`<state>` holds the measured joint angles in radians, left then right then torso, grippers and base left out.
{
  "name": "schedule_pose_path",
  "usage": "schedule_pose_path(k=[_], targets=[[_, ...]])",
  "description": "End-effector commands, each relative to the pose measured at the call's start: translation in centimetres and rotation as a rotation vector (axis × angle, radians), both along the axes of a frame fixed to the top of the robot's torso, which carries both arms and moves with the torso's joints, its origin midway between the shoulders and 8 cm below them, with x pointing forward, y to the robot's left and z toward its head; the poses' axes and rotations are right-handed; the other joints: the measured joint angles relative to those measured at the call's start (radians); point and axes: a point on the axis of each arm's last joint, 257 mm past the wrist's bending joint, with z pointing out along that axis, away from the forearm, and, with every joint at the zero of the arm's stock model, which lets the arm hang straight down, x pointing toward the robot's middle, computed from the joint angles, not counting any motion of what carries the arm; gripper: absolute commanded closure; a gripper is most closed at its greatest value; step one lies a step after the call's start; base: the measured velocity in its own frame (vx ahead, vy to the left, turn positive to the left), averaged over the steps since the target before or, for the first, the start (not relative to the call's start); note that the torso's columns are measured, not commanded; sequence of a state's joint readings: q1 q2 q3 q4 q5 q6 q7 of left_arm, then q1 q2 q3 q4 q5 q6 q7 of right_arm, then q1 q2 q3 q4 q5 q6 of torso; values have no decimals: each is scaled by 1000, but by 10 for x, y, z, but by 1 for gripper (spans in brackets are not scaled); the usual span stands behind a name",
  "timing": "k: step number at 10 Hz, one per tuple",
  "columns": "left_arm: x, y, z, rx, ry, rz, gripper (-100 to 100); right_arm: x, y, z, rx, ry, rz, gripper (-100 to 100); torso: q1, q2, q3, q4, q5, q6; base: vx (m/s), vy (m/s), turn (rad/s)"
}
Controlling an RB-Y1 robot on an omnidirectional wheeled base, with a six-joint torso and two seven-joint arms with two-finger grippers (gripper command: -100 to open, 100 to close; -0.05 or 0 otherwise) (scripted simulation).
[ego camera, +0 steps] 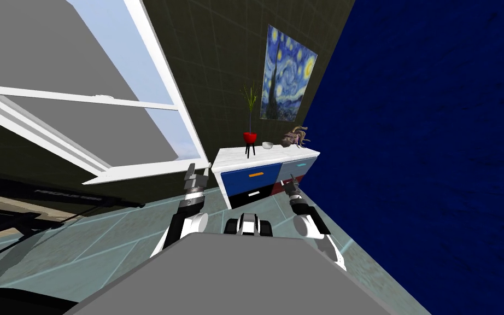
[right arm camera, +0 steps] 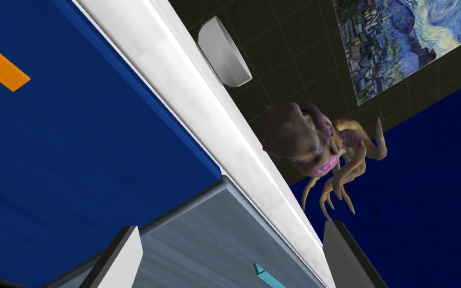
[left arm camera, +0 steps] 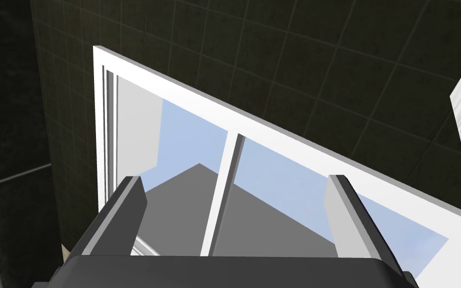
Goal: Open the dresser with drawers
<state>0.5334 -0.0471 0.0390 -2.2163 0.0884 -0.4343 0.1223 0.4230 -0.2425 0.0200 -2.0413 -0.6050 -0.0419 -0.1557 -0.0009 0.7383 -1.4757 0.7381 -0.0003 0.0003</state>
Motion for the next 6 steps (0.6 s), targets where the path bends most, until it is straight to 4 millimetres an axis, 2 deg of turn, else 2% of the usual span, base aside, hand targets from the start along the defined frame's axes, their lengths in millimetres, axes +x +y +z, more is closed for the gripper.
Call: schedule_pose_path(k=[1, 3, 4, 5, 6], targets=[[0, 0, 0, 0, 0, 0, 0, 4, -1, -35, 94, 90, 16, -100, 1, 0, 0, 0, 0, 0, 65, 41, -86], [0, 0, 0, 0, 0, 0, 0, 4, 0, -35, 142, 89, 19, -100, 2, -1, -1, 0, 1, -1, 42, 39, -9], [0, 0, 0, 0, 0, 0, 0, 5, 0, -57, 189, 148, 27, -100, 0, 1, 0, 0, 0, 0, 42, 28, -73], [0, 0, 0, 0, 0, 0, 0, 5, 0, -56, 220, 146, 29, -100, 0, 0, 0, 0, 0, 0, 43, 33, -39], [0, 0, 0, 0, 0, 0, 0, 4, 1, -78, 265, 204, 38, -100, 1, 0, 0, 0, 0, 0, 52, 54, -68]])
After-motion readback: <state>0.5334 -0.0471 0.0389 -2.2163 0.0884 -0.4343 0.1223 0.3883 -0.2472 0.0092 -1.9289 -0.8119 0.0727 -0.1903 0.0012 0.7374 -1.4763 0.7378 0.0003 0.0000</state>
